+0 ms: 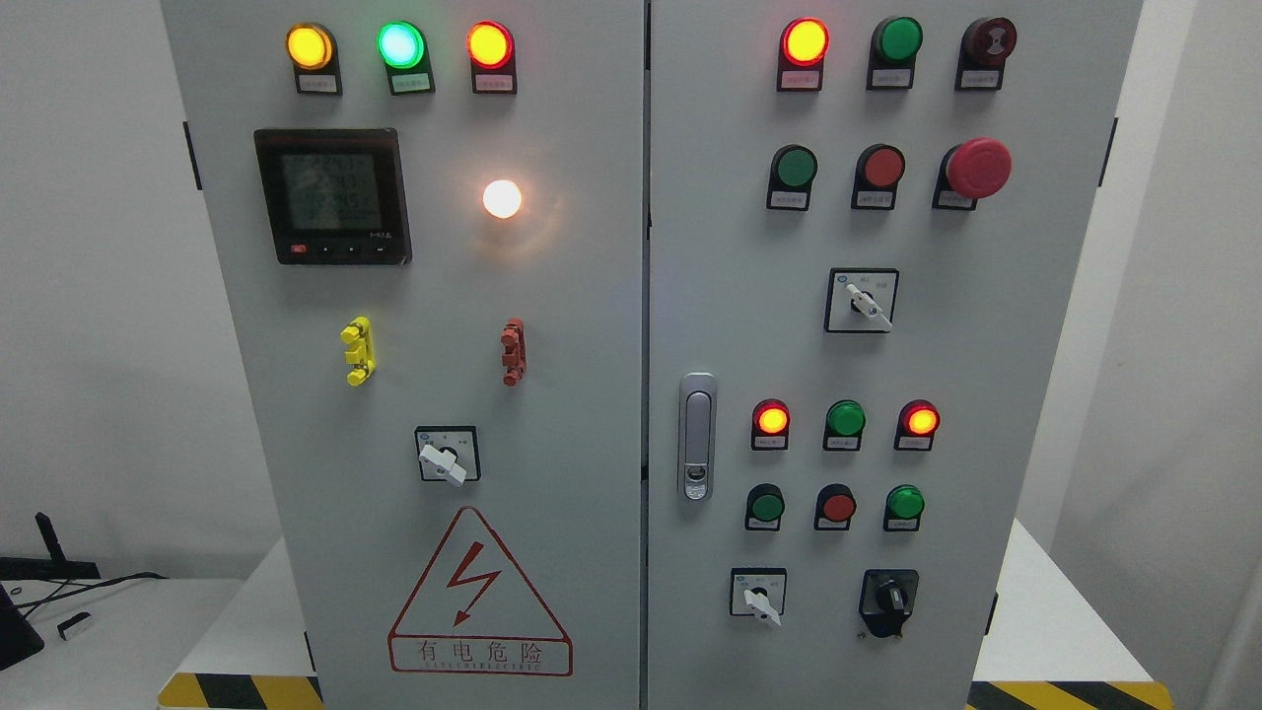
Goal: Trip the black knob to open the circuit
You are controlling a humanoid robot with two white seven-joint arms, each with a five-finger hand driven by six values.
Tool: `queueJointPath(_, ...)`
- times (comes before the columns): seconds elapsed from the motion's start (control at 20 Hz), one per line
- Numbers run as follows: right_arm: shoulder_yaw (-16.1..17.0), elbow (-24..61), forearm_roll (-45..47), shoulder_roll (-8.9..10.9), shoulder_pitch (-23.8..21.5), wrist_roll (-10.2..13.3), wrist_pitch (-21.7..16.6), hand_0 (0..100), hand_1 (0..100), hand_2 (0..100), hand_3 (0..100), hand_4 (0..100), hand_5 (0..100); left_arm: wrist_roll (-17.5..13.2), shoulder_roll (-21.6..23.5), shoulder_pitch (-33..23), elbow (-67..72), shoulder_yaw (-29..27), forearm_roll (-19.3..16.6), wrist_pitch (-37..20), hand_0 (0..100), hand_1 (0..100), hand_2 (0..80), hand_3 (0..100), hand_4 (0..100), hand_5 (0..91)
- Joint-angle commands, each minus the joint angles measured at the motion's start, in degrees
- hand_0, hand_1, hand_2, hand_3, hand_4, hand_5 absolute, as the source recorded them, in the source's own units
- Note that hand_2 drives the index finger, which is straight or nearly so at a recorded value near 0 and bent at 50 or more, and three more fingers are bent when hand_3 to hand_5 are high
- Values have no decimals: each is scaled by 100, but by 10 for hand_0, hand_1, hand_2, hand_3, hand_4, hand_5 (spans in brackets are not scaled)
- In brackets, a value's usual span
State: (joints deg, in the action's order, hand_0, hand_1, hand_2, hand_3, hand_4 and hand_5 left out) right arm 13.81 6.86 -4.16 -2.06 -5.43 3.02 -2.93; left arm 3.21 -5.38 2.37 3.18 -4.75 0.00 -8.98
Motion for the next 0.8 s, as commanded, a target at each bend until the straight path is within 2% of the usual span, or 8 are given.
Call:
queueJointPath(0.0, 25, -1, 3, -41, -2, -30, -6, 280, 377, 0, 0, 0, 0, -4, 2, 0, -1, 0, -176, 2, 120, 389, 0, 0, 0, 0)
queueJointPath(0.4, 34, 34, 3, -41, -37, -39, -23, 280, 381, 0, 0, 0, 0, -4, 2, 0, 7, 0, -176, 2, 120, 389, 0, 0, 0, 0)
queueJointPath(0.5, -1, 174, -14, -67, -89, -126, -32, 280, 381, 0, 0, 0, 0, -4, 2, 0, -1, 0, -176, 2, 120, 389, 0, 0, 0, 0)
queueJointPath(0.75, -19, 1123, -49, -76, -643, -223, -6, 281, 378, 0, 0, 0, 0, -4, 2, 0, -1, 0, -176, 2, 120, 389, 0, 0, 0, 0)
